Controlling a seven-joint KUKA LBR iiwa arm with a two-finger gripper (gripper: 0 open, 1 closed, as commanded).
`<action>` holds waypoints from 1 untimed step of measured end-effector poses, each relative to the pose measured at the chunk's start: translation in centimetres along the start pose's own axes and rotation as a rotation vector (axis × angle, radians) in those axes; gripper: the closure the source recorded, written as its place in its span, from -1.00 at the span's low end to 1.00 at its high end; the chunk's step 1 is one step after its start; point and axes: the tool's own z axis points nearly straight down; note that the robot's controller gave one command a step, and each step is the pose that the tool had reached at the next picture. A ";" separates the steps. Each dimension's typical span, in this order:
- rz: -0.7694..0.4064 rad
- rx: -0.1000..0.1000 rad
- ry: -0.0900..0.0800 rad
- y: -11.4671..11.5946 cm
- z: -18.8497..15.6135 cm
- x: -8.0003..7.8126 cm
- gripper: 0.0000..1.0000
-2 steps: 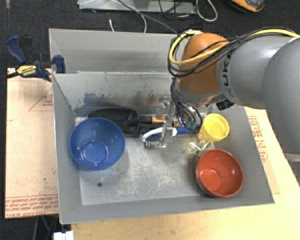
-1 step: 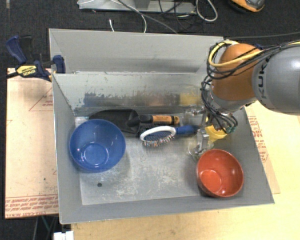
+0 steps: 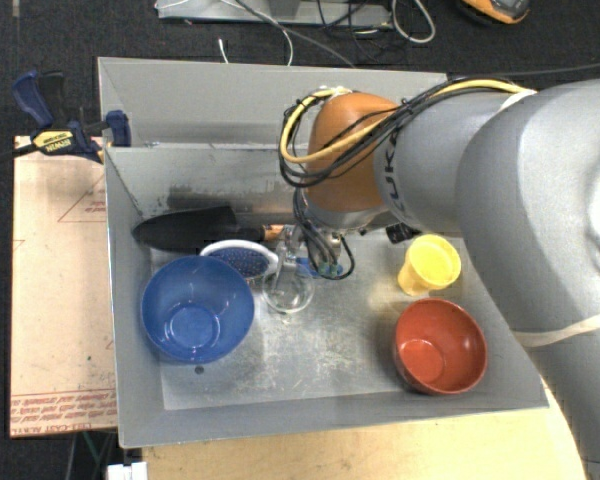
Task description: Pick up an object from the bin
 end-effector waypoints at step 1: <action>-0.003 -0.006 0.001 1.0 0.1 0.2 1.00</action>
Offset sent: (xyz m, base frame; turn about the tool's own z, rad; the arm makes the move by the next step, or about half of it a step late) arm -0.0012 0.0118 0.0328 -0.0060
